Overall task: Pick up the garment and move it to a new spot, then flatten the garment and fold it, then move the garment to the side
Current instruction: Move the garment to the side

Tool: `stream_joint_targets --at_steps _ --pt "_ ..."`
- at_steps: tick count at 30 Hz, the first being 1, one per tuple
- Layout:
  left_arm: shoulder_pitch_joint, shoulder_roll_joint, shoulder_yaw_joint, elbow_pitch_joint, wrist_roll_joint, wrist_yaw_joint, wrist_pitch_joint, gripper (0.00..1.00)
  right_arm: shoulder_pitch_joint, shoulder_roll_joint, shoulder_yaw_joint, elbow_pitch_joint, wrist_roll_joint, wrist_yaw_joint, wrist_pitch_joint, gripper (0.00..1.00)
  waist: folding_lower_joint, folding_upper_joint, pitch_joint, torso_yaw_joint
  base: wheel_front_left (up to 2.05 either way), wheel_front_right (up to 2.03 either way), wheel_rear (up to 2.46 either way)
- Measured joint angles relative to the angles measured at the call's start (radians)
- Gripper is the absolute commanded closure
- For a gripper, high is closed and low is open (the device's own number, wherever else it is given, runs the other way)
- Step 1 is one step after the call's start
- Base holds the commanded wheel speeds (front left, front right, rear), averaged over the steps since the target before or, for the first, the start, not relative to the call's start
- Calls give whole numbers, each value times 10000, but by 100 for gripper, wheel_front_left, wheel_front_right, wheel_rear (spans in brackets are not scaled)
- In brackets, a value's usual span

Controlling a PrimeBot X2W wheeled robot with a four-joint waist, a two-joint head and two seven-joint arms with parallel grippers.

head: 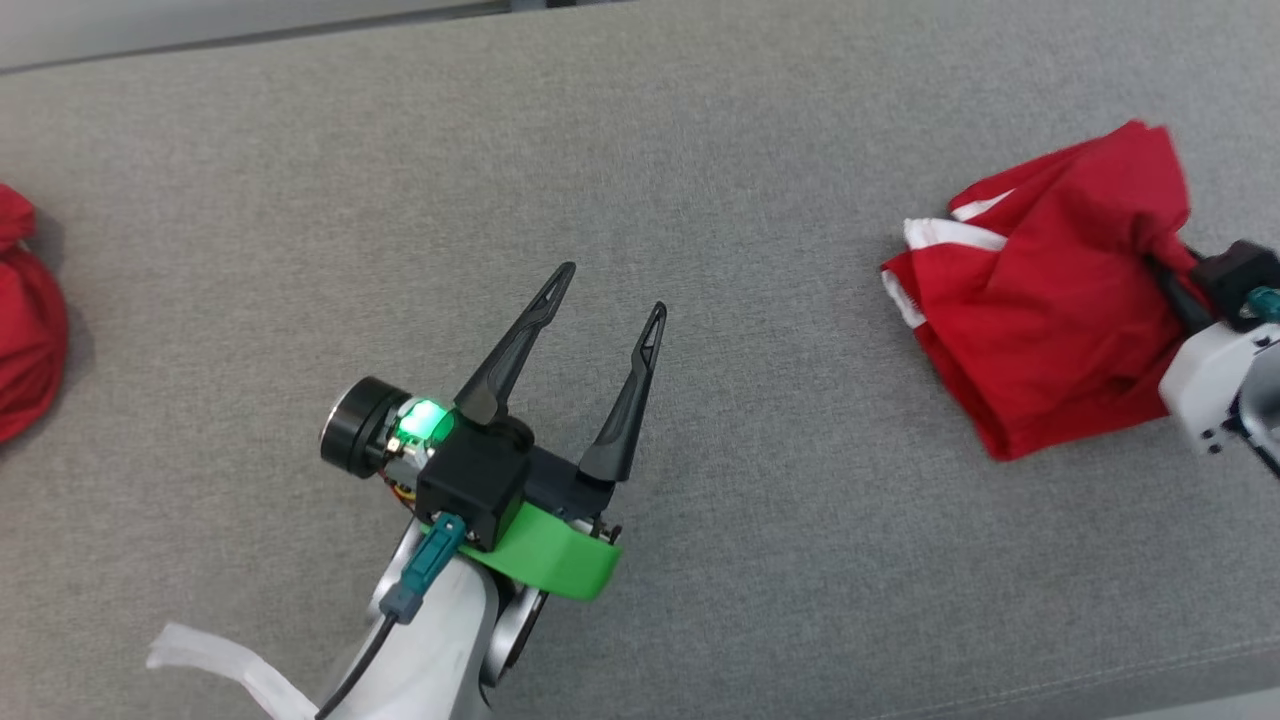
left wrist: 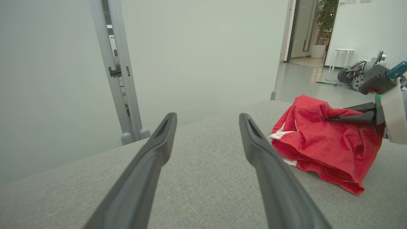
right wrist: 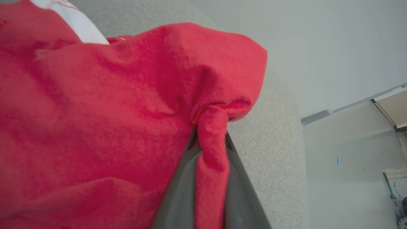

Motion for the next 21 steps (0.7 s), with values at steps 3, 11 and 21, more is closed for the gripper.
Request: stream_joint_targets --at_steps 3,11,21 --pt "-472 0 -117 98 33 -96 0 0 -591 -531 -27 339 -25 0 -215 100 0 0 531 -252 0 0 0" --pt "-1760 0 -445 295 385 -309 0 0 -1942 -773 -466 1593 -219 0 -472 100 0 0 1890 -832 0 0 0" --pt "-2624 44 -483 357 407 -399 0 0 -3133 -646 -1030 3160 -940 0 -608 100 1 0 2953 -1060 0 0 0"
